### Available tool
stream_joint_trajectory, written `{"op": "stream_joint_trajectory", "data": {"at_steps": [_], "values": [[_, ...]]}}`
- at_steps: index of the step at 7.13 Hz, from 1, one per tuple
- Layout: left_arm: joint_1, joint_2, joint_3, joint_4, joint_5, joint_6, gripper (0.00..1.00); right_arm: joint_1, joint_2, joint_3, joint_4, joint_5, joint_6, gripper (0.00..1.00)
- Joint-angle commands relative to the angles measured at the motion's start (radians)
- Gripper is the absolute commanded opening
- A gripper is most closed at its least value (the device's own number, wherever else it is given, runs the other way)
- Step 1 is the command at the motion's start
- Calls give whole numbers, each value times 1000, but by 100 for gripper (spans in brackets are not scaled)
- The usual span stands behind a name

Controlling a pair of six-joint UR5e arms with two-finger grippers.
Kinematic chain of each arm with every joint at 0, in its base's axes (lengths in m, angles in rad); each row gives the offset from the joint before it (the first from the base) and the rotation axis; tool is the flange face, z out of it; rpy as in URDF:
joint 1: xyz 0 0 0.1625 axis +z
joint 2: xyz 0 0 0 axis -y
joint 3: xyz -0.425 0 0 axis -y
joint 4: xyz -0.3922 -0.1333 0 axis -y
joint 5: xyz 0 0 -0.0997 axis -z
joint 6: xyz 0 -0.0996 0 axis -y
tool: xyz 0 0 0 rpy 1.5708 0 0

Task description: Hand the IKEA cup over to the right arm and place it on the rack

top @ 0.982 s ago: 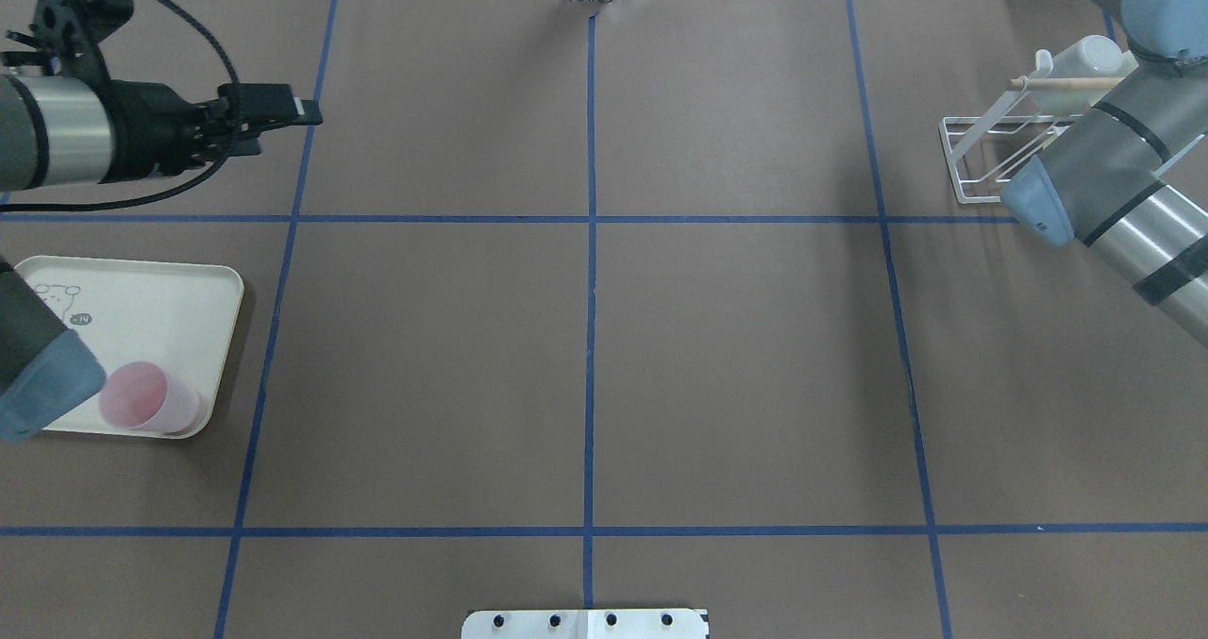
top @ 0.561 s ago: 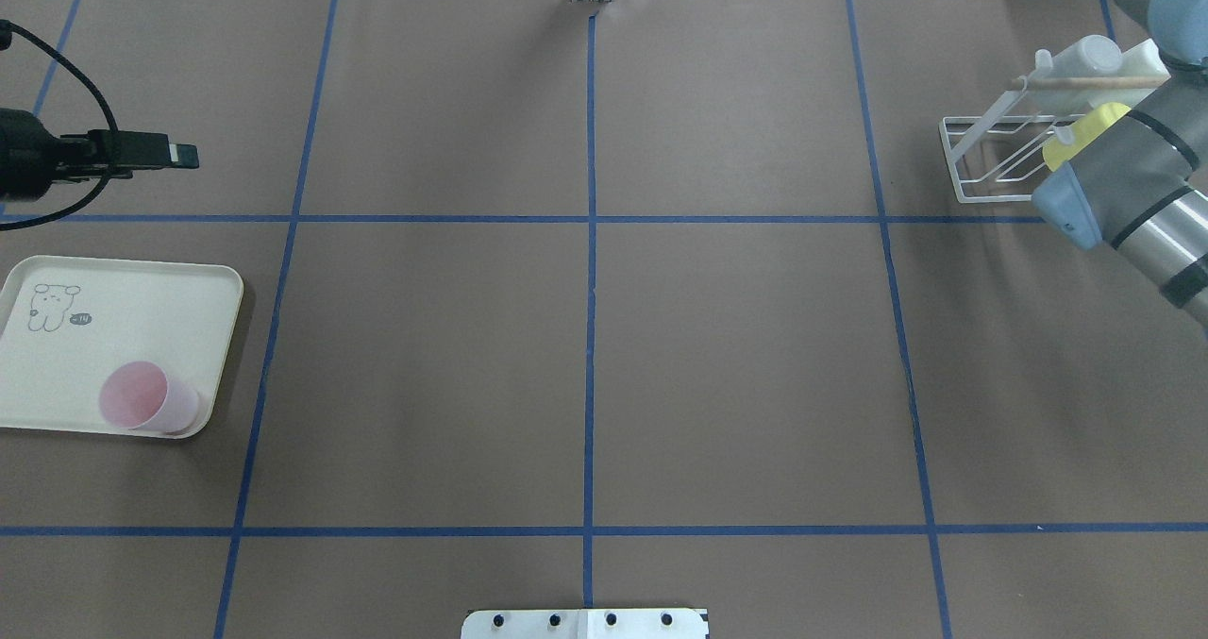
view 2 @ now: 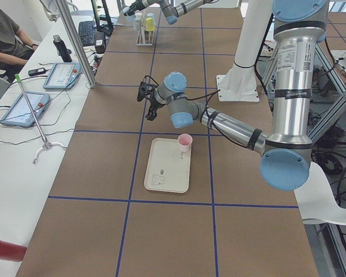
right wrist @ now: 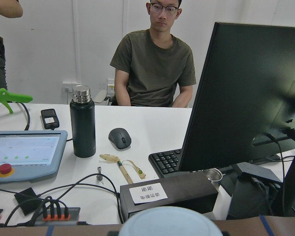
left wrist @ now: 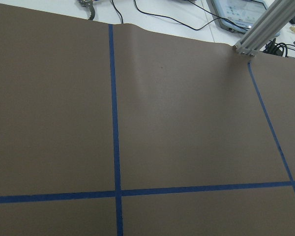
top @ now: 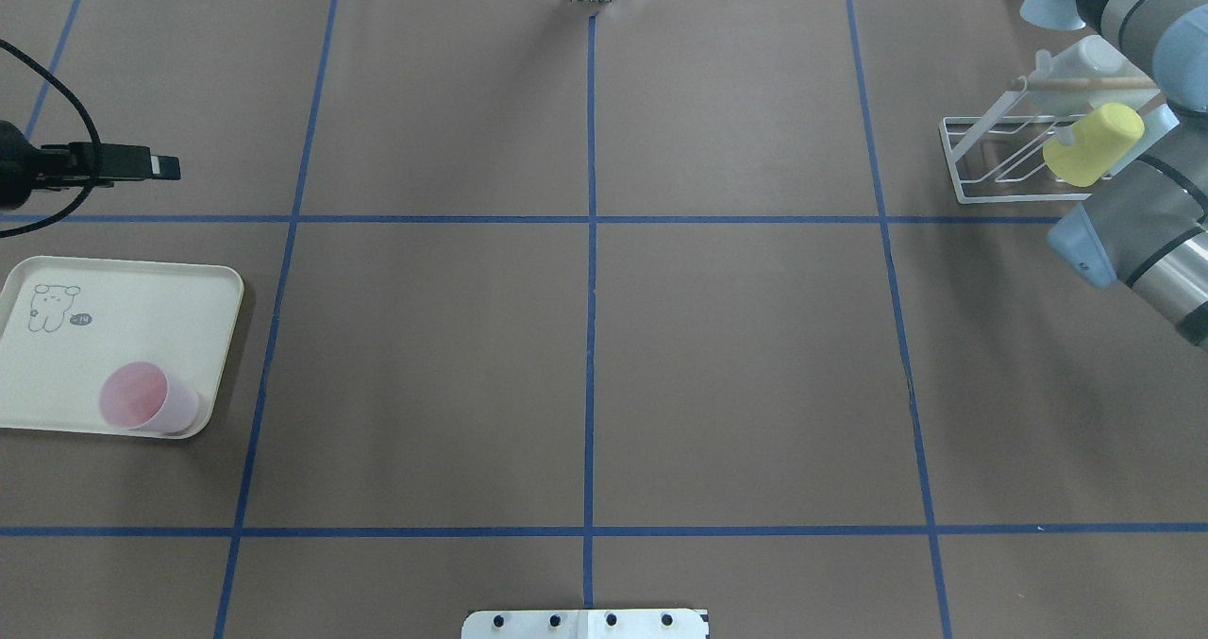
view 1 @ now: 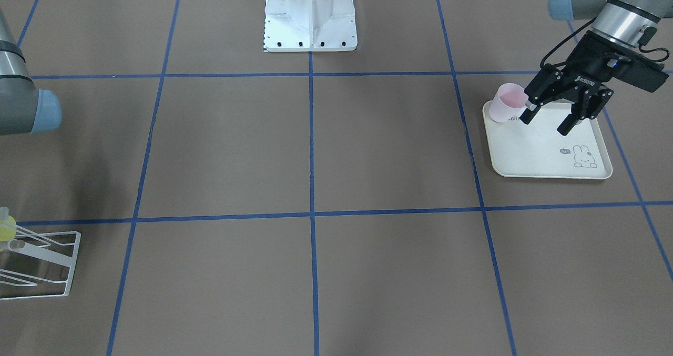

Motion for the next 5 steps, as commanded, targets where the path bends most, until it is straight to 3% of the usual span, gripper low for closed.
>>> {"op": "stream_joint_trajectory", "data": {"at_steps": [1, 5], "values": [[0, 1, 2, 0, 1, 0, 100, -17, -20, 8, 1, -1, 2, 0], [0, -1, 4, 0, 1, -7, 100, -42, -44, 11, 1, -2, 2, 0]]}}
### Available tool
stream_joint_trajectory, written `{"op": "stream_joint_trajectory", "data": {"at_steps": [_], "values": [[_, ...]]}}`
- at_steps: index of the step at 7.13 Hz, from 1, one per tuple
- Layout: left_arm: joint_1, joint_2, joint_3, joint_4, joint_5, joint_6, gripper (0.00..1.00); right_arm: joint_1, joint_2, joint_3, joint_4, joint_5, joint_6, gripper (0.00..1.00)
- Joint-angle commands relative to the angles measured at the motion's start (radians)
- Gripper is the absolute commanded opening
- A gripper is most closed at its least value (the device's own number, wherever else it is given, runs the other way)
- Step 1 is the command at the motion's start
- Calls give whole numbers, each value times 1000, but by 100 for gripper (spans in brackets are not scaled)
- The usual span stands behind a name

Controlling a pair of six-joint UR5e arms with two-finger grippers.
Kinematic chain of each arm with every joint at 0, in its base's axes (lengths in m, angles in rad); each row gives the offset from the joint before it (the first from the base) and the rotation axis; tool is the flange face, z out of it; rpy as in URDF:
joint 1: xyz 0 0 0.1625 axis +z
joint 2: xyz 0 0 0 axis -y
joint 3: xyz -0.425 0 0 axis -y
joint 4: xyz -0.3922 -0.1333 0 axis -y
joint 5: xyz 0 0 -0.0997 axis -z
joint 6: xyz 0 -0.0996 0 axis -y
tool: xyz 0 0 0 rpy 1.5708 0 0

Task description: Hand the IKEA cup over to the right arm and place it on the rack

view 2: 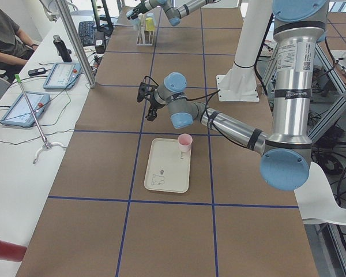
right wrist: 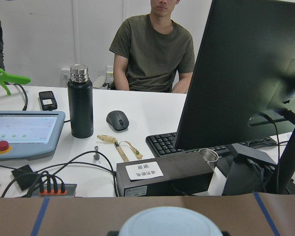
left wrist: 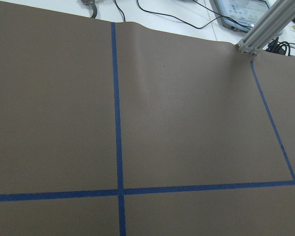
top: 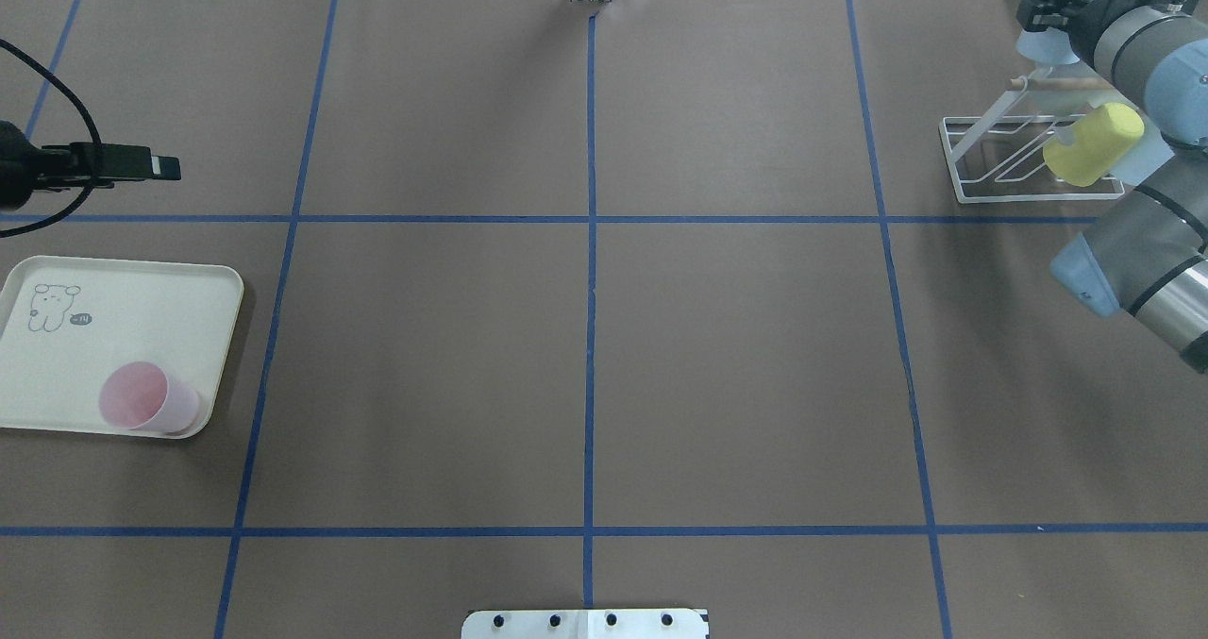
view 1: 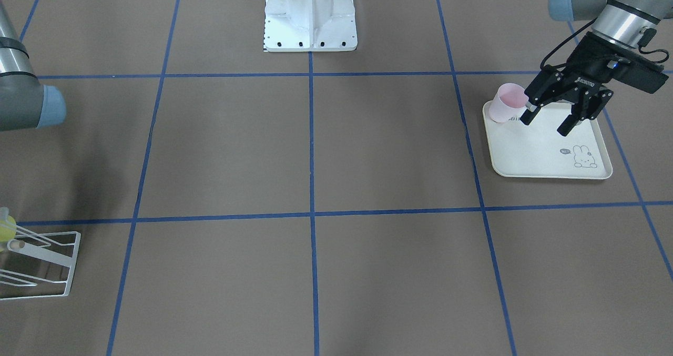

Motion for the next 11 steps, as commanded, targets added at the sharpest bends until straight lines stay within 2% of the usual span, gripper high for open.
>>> {"op": "stream_joint_trajectory", "data": {"at_steps": [1, 4, 5, 6, 9, 11], "values": [[0, 0, 1, 0, 0, -2, 100, -18, -2, -1, 0, -1, 0, 0], [0, 0, -1, 0, 0, -8, 100, -24, -4, -1, 0, -1, -2, 0], [0, 0, -1, 0, 0, -8, 100, -24, -1, -1, 0, -3, -2, 70], [0, 0, -4, 0, -2, -8, 100, -24, -4, 0, 2, -4, -2, 100], [2, -2, -10, 0, -2, -6, 100, -22, -2, 14, 0, -3, -5, 100], [0, -2, -18, 2, -6, -6, 100, -7, -1, 57, -5, 3, -9, 100]]}}
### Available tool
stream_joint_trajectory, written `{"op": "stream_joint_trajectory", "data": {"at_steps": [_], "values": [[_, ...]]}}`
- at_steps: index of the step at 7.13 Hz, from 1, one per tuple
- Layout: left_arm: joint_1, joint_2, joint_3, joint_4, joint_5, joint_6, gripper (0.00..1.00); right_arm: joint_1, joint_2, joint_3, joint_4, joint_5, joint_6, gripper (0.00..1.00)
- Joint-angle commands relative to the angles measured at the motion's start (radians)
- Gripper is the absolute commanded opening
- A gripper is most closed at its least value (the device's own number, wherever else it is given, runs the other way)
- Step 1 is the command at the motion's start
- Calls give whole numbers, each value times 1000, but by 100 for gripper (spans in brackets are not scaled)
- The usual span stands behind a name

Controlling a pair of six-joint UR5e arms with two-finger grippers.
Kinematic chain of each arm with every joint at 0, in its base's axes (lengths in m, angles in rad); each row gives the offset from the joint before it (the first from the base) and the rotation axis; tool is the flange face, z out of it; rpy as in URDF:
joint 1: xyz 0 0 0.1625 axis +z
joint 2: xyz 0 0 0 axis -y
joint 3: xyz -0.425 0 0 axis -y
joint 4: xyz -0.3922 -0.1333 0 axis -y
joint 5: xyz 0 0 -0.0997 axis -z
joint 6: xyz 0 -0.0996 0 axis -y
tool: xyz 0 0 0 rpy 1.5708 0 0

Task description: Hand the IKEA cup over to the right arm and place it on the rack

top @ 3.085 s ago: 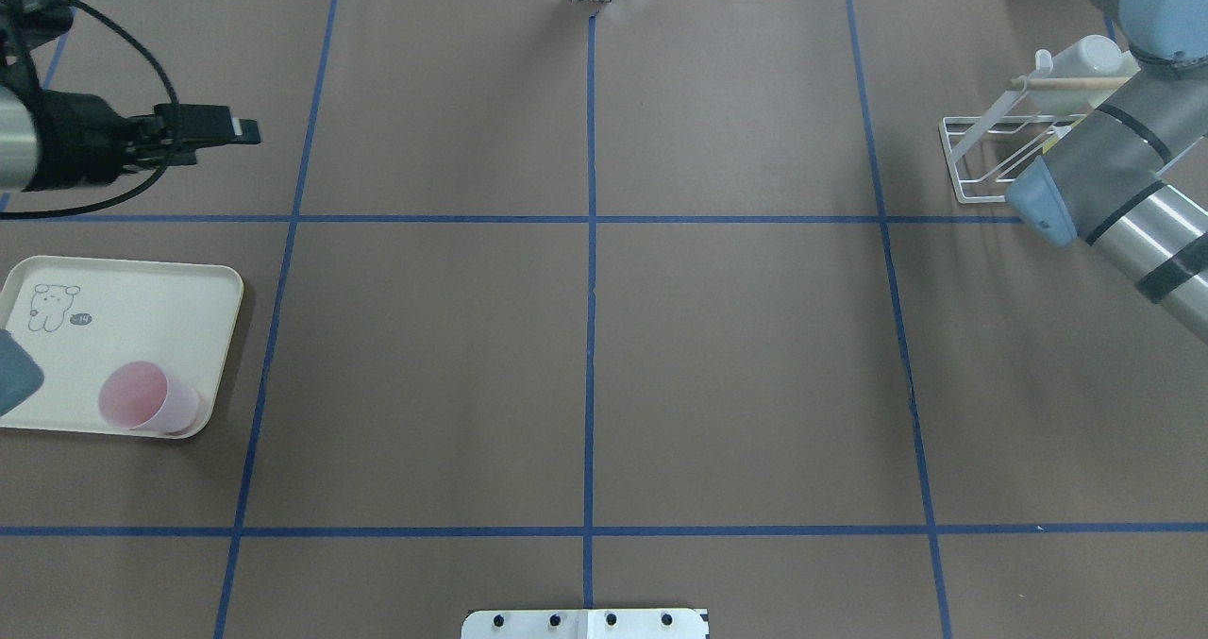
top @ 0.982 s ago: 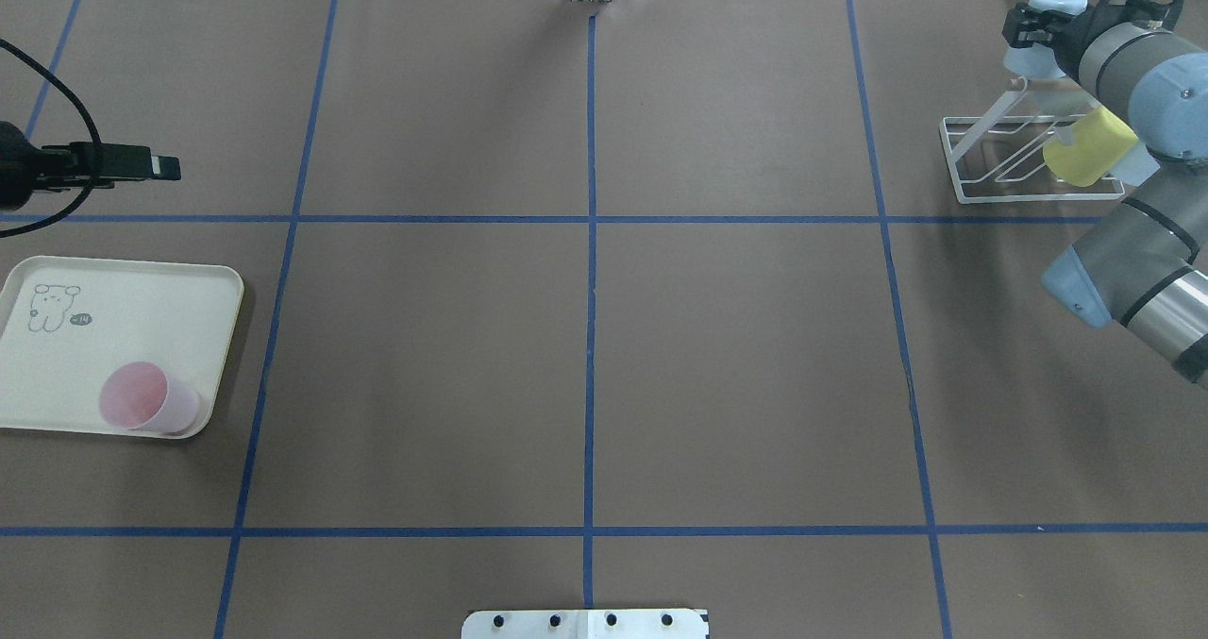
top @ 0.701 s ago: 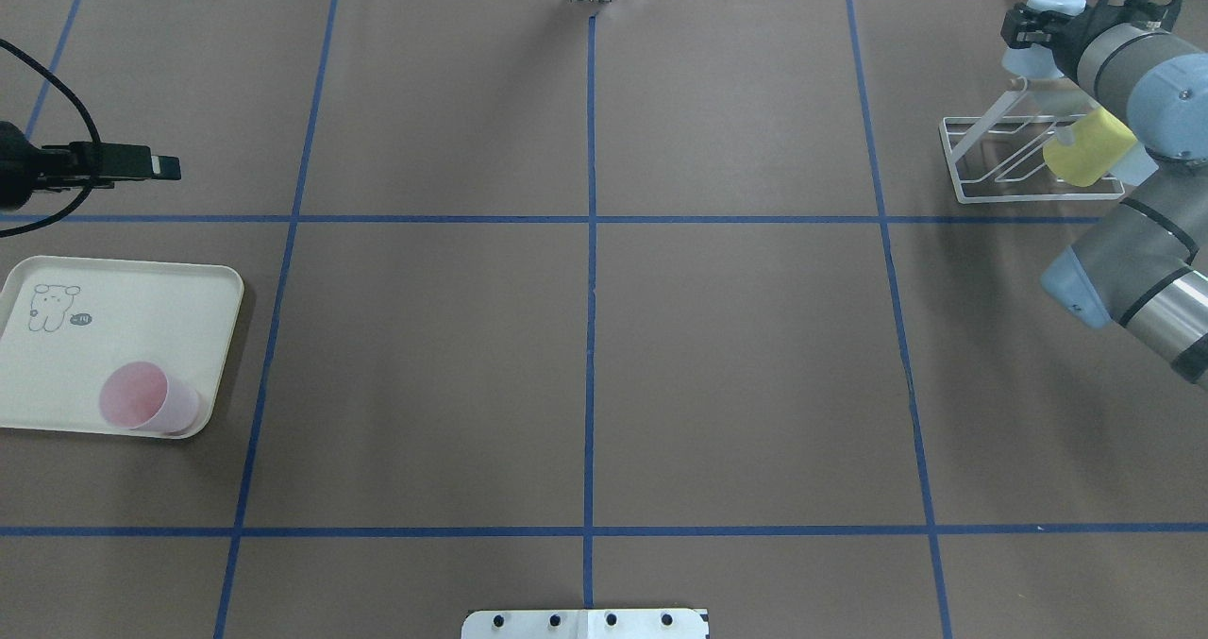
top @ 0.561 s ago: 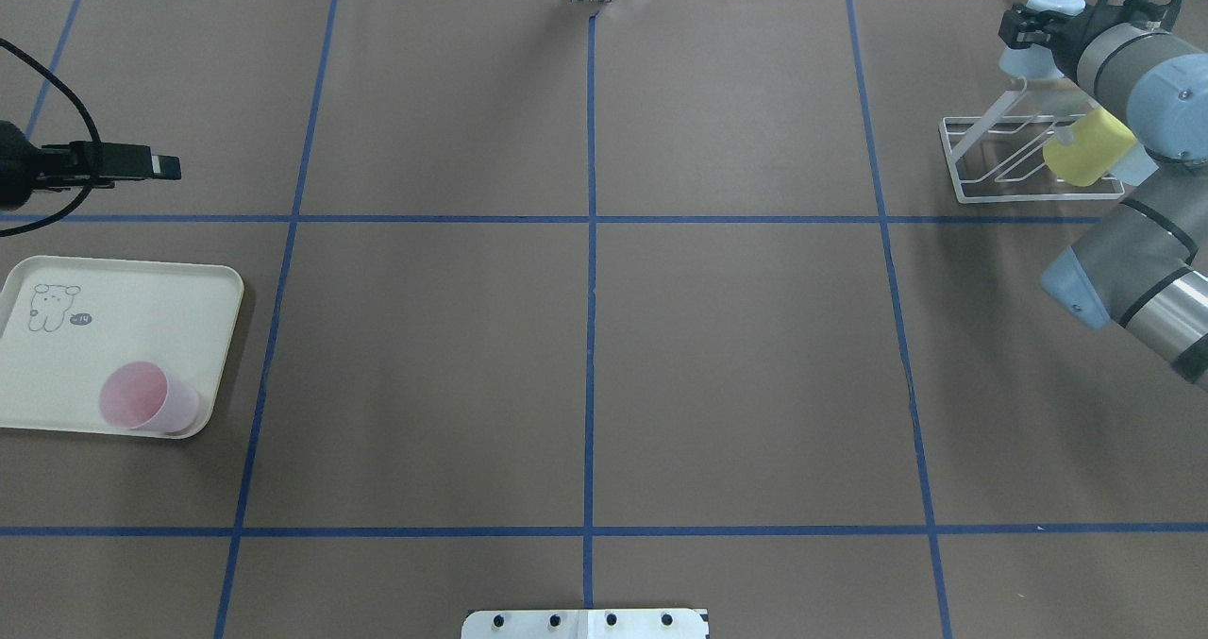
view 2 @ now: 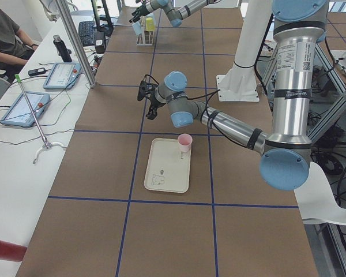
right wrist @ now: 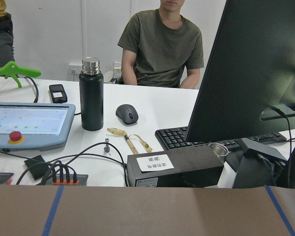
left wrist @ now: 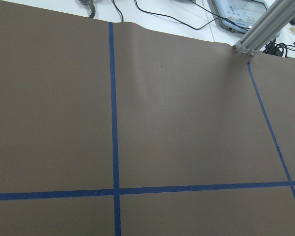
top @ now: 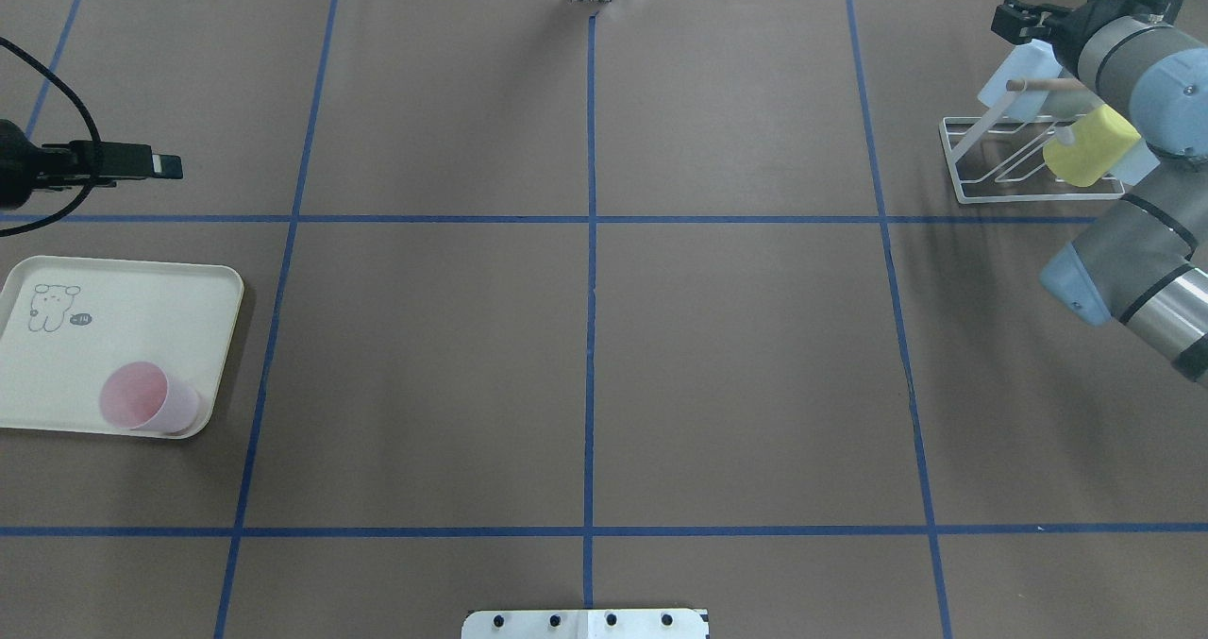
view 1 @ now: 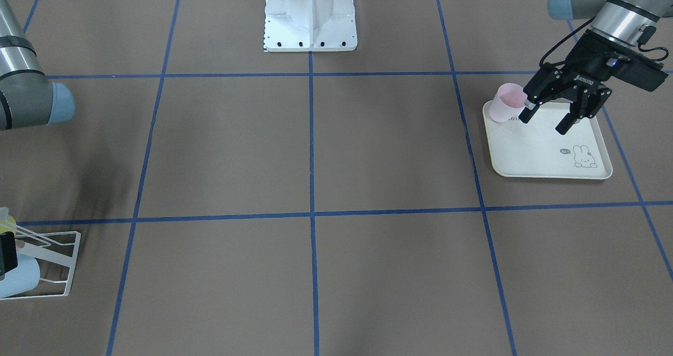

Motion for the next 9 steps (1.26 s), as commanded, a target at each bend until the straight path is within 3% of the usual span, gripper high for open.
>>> {"op": "stream_joint_trajectory", "data": {"at_steps": [1, 3, 4, 7, 9], "values": [[-7, 0, -4, 1, -38, 5, 100, 24, -1, 57, -6, 26, 2, 100], [-27, 8, -2, 4, -44, 49, 100, 52, -50, 147, -11, 101, 7, 100], [-43, 23, 4, 7, -41, 83, 100, 81, -80, 217, -26, 185, 34, 100], [-48, 99, -2, 108, -44, 270, 100, 84, -139, 498, -181, 360, 282, 100], [-41, 206, -11, 129, -58, 333, 100, 80, -125, 540, -175, 431, 492, 100]]}}
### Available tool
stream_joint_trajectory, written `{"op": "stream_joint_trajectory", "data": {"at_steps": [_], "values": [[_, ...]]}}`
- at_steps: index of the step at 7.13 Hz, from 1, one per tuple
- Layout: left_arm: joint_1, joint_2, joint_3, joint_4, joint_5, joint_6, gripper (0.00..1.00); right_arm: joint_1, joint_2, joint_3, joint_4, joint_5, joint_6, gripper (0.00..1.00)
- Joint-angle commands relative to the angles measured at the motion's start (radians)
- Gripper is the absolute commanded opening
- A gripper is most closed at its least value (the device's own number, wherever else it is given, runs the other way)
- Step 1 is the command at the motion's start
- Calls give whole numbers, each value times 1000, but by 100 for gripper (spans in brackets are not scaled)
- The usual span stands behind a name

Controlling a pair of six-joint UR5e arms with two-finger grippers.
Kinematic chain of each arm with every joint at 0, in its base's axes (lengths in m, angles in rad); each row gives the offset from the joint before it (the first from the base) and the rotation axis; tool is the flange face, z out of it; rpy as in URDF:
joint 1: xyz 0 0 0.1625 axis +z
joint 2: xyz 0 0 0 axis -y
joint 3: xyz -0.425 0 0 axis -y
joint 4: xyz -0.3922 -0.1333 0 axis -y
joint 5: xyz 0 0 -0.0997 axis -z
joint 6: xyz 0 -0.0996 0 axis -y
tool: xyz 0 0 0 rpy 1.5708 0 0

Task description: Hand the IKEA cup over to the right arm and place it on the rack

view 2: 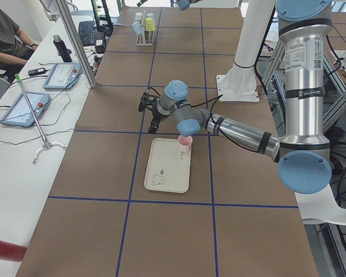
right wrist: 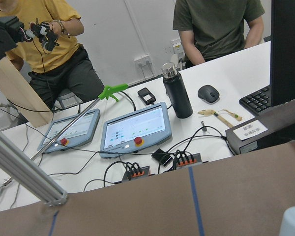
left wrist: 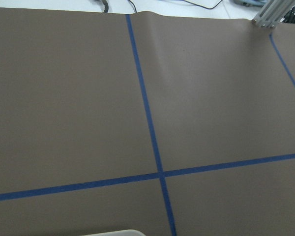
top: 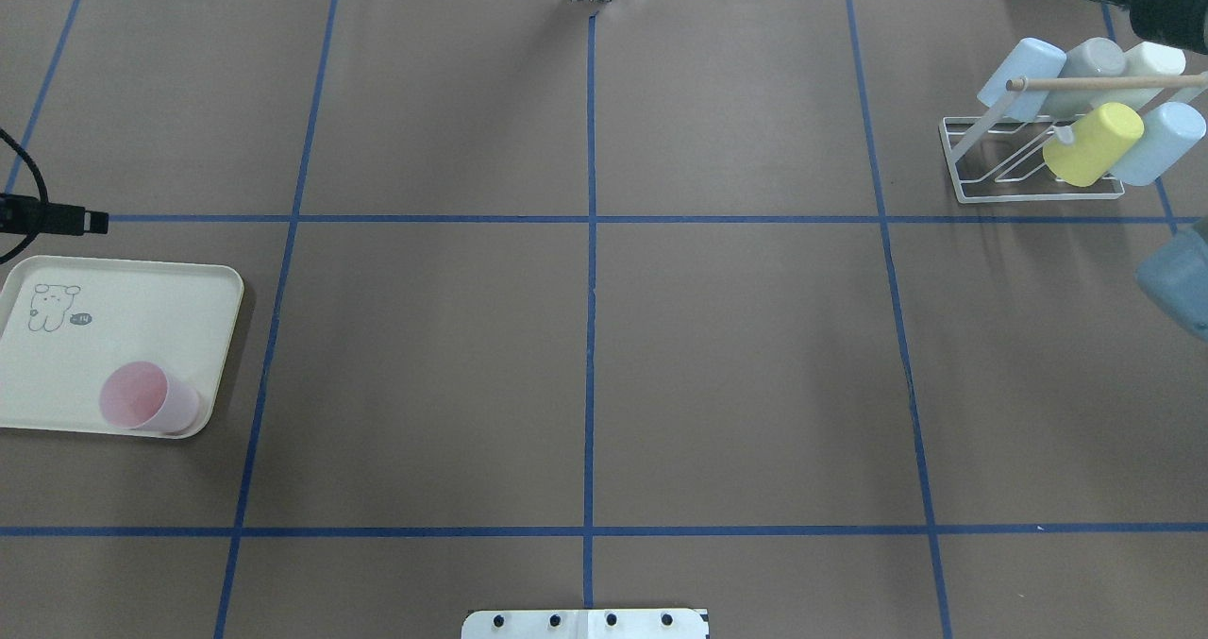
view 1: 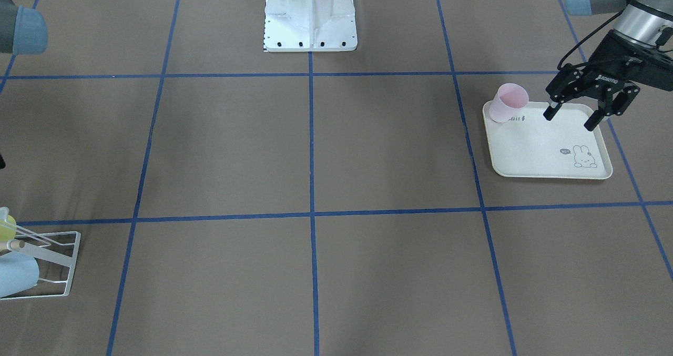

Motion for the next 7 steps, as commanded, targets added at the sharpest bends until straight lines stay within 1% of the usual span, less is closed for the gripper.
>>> {"op": "stream_joint_trajectory", "data": {"at_steps": [1, 2, 3, 5, 7], "values": [[9, 89, -7, 11, -67, 33, 100, -15, 7, 37, 7, 51, 167, 100], [56, 89, 15, 13, -92, 21, 100, -32, 10, 37, 8, 50, 174, 100], [124, 89, 16, 5, -93, -23, 100, -33, 12, 39, 8, 50, 174, 100], [226, 86, 16, 2, -90, -121, 100, -38, 15, 37, 8, 50, 172, 100], [249, 80, 30, 3, -86, -142, 100, -39, 15, 43, 8, 51, 174, 100]]}}
